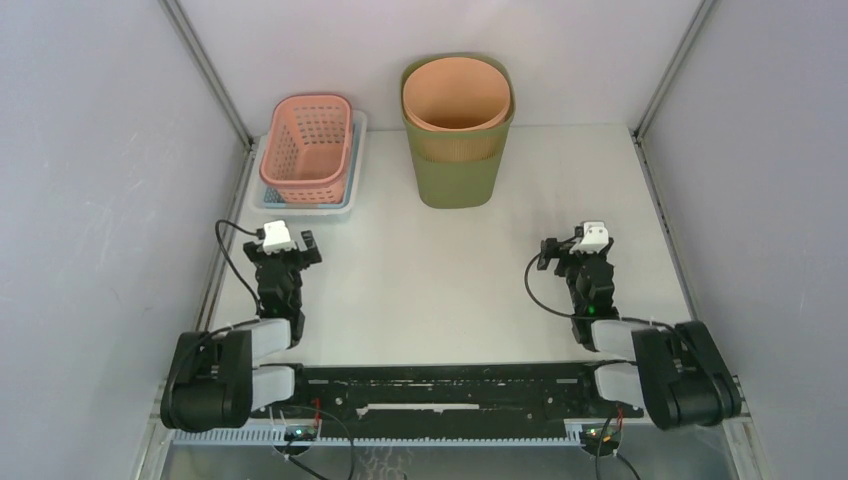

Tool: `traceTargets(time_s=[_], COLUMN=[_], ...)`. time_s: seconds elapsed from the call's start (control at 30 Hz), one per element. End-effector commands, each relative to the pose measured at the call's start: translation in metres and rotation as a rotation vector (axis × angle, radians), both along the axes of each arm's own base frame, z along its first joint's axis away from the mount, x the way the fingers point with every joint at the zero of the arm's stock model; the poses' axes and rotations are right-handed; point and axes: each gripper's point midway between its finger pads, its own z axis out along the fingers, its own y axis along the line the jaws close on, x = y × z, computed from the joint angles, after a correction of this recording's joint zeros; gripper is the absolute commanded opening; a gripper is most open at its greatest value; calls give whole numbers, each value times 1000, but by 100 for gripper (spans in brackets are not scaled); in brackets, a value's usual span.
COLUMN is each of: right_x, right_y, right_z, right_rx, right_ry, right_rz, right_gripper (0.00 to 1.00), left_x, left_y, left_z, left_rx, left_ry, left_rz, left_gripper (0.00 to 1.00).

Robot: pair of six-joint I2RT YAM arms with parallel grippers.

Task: Turn the large container upside down

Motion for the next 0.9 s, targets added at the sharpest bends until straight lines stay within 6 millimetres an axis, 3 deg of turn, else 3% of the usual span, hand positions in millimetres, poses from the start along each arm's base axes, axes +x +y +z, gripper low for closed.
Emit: traceTargets(time_s=[0.0, 0.13, 0.27, 0.43, 0.53, 0.63, 0.73, 0.77, 0.8, 0.87], right_x=[2, -14, -36, -63, -83, -76, -61, -46, -33, -4], right_y=[8, 29, 48, 58, 78, 81, 88, 87, 82, 72], right_z=[57, 104, 149, 184, 206, 215, 244, 245, 262, 272], right_rx=[-68, -47, 105, 296, 312, 392, 497, 497, 484, 445], right_ry=[-136, -190, -227, -67, 30, 39, -1, 29, 23, 56], right_rz=[0, 61, 140, 157, 283, 281, 349, 326, 286, 215], right_gripper=[100, 100, 100, 100, 100, 100, 100, 97, 93, 80], left_x=[-1, -9, -23, -39, -48, -49, -36, -29, -27, -8], left_y=[-13, -19, -34, -61, -73, -82, -103, -109, -115, -122], left_z=[34, 55, 85, 138, 174, 214, 251, 261, 290, 306], left_rx=[44, 14, -100, -230, -328, -470, -498, -474, -446, -395], left_ry=[-72, -77, -173, -255, -300, -351, -320, -279, -276, -215], left_rz=[-68, -85, -138, -252, -299, -325, -393, -402, -414, -370], left_gripper=[100, 100, 100, 100, 100, 100, 100, 100, 100, 100])
